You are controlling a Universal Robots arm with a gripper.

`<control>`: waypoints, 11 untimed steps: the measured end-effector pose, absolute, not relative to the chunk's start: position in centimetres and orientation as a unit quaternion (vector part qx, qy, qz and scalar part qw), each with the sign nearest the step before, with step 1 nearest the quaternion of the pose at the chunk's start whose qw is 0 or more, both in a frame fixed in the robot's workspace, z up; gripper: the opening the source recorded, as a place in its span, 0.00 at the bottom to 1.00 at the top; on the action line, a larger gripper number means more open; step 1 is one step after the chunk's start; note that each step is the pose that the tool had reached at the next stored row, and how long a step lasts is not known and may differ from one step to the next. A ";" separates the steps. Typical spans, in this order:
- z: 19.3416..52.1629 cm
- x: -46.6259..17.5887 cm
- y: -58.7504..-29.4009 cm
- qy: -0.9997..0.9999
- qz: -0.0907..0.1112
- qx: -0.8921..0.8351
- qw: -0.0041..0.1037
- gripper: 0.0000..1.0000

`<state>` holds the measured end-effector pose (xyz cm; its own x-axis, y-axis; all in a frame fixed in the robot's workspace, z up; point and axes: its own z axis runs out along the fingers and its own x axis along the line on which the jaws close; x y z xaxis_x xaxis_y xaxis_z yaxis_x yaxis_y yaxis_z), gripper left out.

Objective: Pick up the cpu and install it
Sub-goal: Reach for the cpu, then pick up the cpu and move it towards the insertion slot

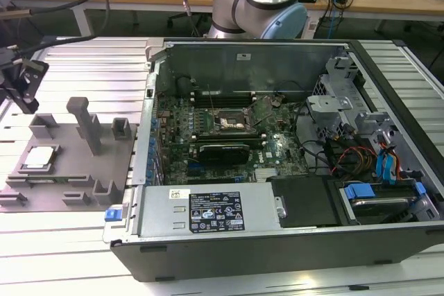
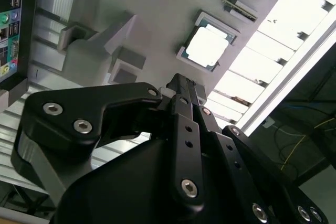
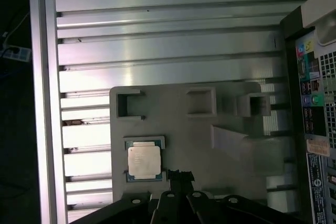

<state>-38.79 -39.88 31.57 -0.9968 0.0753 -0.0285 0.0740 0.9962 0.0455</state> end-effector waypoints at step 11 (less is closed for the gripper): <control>31.2 -39.3 -39.9 0.999 0.022 0.037 0.015 0.11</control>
<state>-39.32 -39.89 31.19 -0.9968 0.0753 -0.0284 0.0740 0.9962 0.0455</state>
